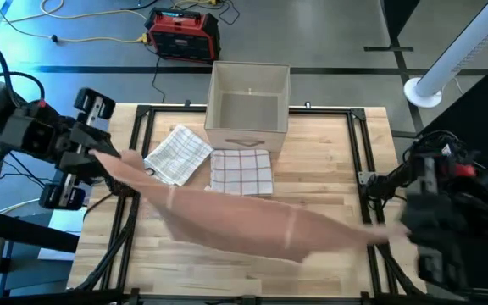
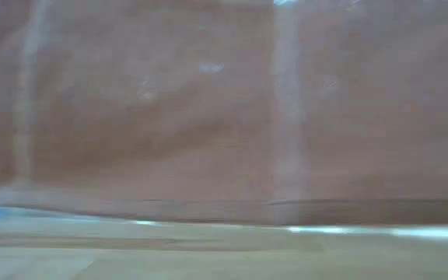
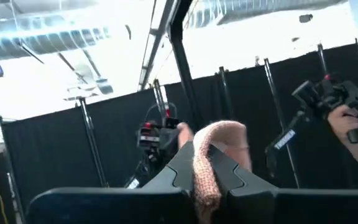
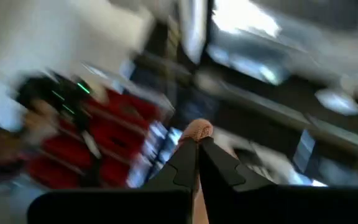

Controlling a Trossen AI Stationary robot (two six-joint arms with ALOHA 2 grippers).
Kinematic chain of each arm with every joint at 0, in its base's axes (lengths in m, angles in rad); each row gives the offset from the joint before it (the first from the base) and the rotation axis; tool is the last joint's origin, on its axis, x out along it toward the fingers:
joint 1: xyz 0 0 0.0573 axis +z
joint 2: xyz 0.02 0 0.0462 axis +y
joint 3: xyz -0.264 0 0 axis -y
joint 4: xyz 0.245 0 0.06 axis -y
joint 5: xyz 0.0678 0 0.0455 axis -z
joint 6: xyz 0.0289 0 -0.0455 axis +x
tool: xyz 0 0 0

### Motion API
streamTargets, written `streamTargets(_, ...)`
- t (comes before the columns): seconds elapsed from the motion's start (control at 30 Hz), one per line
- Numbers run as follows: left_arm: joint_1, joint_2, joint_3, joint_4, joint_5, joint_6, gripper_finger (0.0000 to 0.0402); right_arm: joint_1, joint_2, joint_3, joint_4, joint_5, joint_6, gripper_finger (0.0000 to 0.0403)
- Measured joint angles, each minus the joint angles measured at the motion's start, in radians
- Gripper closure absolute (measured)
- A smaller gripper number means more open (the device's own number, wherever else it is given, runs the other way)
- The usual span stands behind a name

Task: Fold towel
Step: Fold the brown towel

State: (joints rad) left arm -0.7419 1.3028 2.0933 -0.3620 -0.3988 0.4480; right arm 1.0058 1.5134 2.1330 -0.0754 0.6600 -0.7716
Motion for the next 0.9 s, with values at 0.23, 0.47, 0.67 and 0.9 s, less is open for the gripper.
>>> streamTargets(0.23,-0.044,0.079,-0.002,0.025,0.001,0.009,0.0402,0.051,0.015,0.0,0.047,-0.26,-0.015,0.0403)
streamTargets(0.47,-0.146,0.144,-0.002,0.19,0.012,0.125,0.0402,0.11,0.063,0.0,0.122,-0.357,-0.067,0.0403)
streamTargets(0.67,-0.203,0.169,-0.002,0.324,0.026,0.189,0.0402,0.189,0.105,-0.001,0.232,-0.28,-0.29,0.0403)
streamTargets(0.9,-0.204,0.166,-0.002,0.365,-0.016,0.174,0.0402,0.232,0.123,-0.001,0.353,-0.119,-0.443,0.0403)
